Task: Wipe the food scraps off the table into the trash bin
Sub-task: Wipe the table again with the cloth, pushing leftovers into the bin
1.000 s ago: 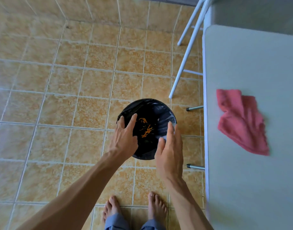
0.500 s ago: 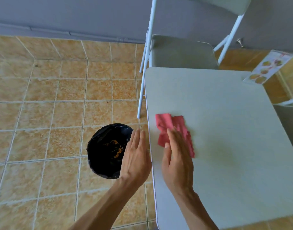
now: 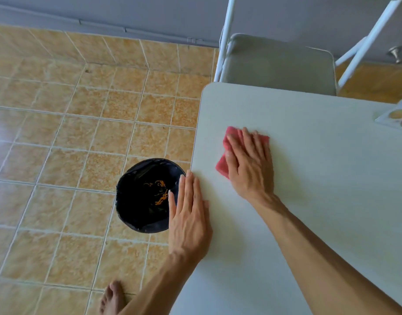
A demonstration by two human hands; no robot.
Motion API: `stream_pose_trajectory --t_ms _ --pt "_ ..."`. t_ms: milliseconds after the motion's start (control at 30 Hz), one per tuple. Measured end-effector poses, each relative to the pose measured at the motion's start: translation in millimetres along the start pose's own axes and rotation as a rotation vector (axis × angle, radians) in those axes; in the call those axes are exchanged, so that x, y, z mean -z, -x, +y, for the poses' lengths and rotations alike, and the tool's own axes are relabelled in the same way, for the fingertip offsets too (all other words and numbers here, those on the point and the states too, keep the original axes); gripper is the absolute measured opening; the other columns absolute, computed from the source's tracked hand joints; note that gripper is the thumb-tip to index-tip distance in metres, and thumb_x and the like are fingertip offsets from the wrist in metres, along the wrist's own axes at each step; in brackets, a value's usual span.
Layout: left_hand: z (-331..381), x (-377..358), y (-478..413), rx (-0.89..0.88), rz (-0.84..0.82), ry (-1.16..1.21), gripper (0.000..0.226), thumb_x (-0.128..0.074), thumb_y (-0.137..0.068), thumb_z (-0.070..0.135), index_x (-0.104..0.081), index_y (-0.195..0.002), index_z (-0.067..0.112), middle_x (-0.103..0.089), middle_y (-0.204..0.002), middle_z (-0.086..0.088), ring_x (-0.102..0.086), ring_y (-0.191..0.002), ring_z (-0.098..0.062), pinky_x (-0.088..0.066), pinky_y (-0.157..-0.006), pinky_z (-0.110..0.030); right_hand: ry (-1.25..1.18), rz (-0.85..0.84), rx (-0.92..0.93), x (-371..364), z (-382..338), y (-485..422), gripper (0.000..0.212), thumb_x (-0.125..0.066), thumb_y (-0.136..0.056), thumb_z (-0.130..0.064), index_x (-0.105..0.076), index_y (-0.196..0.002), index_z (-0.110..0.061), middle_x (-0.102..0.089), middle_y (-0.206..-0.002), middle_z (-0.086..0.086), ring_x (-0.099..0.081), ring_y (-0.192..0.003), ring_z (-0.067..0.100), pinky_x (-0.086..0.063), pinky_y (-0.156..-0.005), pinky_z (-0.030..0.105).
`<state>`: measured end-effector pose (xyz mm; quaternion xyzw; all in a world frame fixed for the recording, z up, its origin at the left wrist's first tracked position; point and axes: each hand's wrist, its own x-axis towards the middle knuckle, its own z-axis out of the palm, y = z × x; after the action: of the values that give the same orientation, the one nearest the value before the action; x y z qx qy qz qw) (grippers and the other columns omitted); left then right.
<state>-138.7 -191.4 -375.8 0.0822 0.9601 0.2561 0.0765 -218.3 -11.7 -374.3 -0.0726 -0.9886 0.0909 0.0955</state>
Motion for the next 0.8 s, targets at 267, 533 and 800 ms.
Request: stream_pose_trajectory --t_ms 267,533,800 --pt "1.7 1.0 -0.4 -0.019 0.042 -0.043 0.056 -0.027 -0.104 0.027 -0.021 -0.155 0.006 -0.012 -0.165 -0.006 -0.006 -0.153 -0.020 -0.014 -0.120 -0.045 -0.037 -0.092 0.473 -13.8 -7.6 -44.7 0.049 -0.031 -0.107 -0.043 -0.046 -0.150 -0.027 -0.041 -0.159 0.004 -0.037 -0.147 0.029 -0.020 -0.124 0.049" --pt "2.8 0.6 1.6 0.010 0.032 -0.066 0.058 -0.034 -0.104 0.026 -0.019 -0.156 0.009 -0.009 -0.166 -0.002 -0.004 -0.153 -0.017 -0.013 -0.121 -0.043 -0.059 -0.218 0.741 -14.8 -28.4 -53.1 0.050 -0.032 -0.105 -0.045 -0.049 -0.148 -0.027 -0.039 -0.161 0.004 -0.032 -0.150 0.027 -0.019 -0.124 0.052" --pt "1.9 0.5 4.3 0.009 0.039 -0.059 0.057 -0.033 -0.104 0.026 -0.018 -0.157 0.010 -0.008 -0.166 -0.001 -0.005 -0.153 -0.016 -0.015 -0.120 -0.042 -0.054 -0.037 0.157 -21.3 -30.9 -53.0 0.051 -0.034 -0.104 -0.040 -0.046 -0.150 -0.021 -0.042 -0.157 0.011 -0.038 -0.146 0.032 -0.024 -0.121 0.054"
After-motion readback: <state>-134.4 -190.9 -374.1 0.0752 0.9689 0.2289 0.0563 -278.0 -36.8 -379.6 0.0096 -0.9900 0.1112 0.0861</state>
